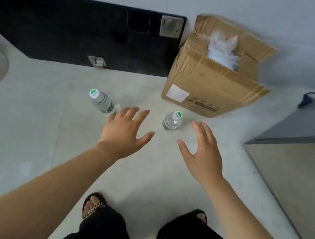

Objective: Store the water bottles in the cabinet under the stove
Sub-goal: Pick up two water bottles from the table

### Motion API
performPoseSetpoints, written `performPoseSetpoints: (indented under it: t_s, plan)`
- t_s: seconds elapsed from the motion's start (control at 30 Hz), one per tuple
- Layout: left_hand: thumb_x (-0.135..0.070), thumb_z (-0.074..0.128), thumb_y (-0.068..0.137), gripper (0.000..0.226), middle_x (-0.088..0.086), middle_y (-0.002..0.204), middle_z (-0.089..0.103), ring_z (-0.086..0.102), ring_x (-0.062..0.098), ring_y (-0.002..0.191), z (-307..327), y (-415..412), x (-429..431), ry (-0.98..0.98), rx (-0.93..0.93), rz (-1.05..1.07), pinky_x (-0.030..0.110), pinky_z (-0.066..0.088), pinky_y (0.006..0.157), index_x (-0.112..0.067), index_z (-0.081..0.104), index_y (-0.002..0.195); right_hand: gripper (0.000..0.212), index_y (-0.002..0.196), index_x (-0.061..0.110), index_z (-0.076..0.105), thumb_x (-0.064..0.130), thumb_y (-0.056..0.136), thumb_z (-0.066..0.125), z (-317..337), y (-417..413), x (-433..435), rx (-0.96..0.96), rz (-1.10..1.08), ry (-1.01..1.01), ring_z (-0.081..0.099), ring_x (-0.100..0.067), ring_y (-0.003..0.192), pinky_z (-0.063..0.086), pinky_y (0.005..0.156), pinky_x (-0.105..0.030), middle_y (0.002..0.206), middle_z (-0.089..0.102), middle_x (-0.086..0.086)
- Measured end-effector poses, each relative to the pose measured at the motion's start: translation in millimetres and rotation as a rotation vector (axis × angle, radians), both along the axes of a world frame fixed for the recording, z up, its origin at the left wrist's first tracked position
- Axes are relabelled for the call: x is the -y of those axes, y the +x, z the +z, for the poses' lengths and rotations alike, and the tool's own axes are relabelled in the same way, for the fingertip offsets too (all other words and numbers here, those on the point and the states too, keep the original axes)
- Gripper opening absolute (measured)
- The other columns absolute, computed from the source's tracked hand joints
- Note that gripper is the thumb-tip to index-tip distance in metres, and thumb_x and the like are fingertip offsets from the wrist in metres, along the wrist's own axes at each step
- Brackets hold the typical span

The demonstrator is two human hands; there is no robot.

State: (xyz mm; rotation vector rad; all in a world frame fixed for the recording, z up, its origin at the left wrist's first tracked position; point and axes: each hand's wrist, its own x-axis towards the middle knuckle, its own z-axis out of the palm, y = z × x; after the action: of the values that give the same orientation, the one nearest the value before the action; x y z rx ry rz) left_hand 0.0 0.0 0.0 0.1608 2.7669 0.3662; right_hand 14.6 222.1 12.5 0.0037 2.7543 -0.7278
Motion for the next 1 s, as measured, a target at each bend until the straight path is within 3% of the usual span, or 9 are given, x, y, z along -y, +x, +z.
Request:
performPoseSetpoints:
  t_s: [0.23, 0.43, 0.53, 0.67, 0.73, 0.8, 0.9, 1.0]
  plan:
    - [-0.063, 0.033, 0.086, 0.067, 0.002, 0.15, 0.03, 0.024, 0.022, 0.139, -222.1, -39.4, -0.9, -0.089, -0.016, -0.145, 0.045, 0.027, 0.11, -0.03, 0.023, 0.144, 0.067, 0.142, 0.024, 0.027, 0.042, 0.085, 0.059, -196.7, -23.7, 3.2, -0.146, -0.174, -0.19, 0.028, -0.011, 0.137, 0.036, 0.104, -0.03, 0.15, 0.028, 0.005]
    - [-0.069, 0.024, 0.081, 0.074, 0.003, 0.158, 0.01, 0.008, 0.023, 0.144, -319.4, -48.4, 1.7, -0.077, -0.048, -0.079, 0.047, 0.017, 0.114, -0.034, 0.014, 0.146, 0.08, 0.139, 0.042, 0.009, 0.033, 0.082, 0.064, -263.0, -36.8, 19.3, -0.328, -0.22, -0.448, 0.033, -0.012, 0.135, 0.041, 0.105, -0.033, 0.143, 0.024, 0.016]
    - [-0.068, 0.02, 0.082, 0.072, 0.005, 0.158, 0.01, 0.01, 0.025, 0.144, -342.7, -43.7, 10.2, -0.082, -0.044, -0.094, 0.05, 0.015, 0.113, -0.035, 0.016, 0.146, 0.085, 0.139, 0.044, 0.007, 0.027, 0.081, 0.067, -275.2, -42.5, 27.3, -0.374, -0.263, -0.509, 0.033, -0.013, 0.136, 0.041, 0.106, -0.04, 0.143, 0.023, 0.018]
    - [-0.065, 0.02, 0.082, 0.069, 0.008, 0.155, 0.021, 0.02, 0.029, 0.142, -352.4, -40.1, 12.7, -0.068, -0.093, -0.093, 0.054, 0.02, 0.11, -0.035, 0.026, 0.144, 0.088, 0.141, 0.035, 0.008, 0.021, 0.08, 0.07, -286.3, -54.0, 33.8, -0.378, -0.31, -0.547, 0.031, -0.016, 0.137, 0.039, 0.108, -0.043, 0.151, 0.026, 0.0]
    - [-0.064, 0.022, 0.083, 0.067, 0.007, 0.155, 0.022, 0.021, 0.029, 0.141, -354.6, -40.0, 11.7, -0.064, -0.101, -0.088, 0.054, 0.018, 0.11, -0.036, 0.026, 0.144, 0.087, 0.141, 0.033, 0.008, 0.02, 0.08, 0.069, -289.9, -61.7, 35.3, -0.406, -0.313, -0.587, 0.032, -0.015, 0.137, 0.038, 0.108, -0.043, 0.147, 0.027, 0.011]
    - [-0.063, 0.022, 0.085, 0.066, 0.008, 0.155, 0.022, 0.022, 0.03, 0.141, -358.2, -39.7, 12.4, -0.07, -0.121, -0.096, 0.054, 0.018, 0.11, -0.036, 0.025, 0.144, 0.087, 0.141, 0.034, 0.01, 0.019, 0.08, 0.07, -291.4, -67.8, 35.0, -0.439, -0.301, -0.62, 0.033, -0.006, 0.134, 0.039, 0.107, -0.035, 0.139, 0.025, 0.023]
    - [-0.062, 0.023, 0.086, 0.065, 0.009, 0.154, 0.024, 0.024, 0.031, 0.14, -359.1, -39.8, 13.3, -0.076, -0.127, -0.109, 0.055, 0.02, 0.109, -0.034, 0.026, 0.144, 0.086, 0.141, 0.029, 0.01, 0.018, 0.081, 0.07, -289.8, -68.3, 32.8, -0.459, -0.256, -0.573, 0.03, 0.013, 0.124, 0.032, 0.099, -0.007, 0.131, 0.03, 0.014]
    - [-0.062, 0.024, 0.085, 0.065, 0.01, 0.154, 0.024, 0.024, 0.032, 0.14, -360.2, -39.7, 13.3, -0.064, -0.137, -0.105, 0.055, 0.02, 0.109, -0.033, 0.028, 0.144, 0.089, 0.143, 0.036, 0.005, 0.028, 0.081, 0.067, -286.2, -57.5, 33.0, -0.418, -0.19, -0.508, 0.036, 0.005, 0.118, 0.032, 0.096, -0.005, 0.121, 0.029, 0.023]
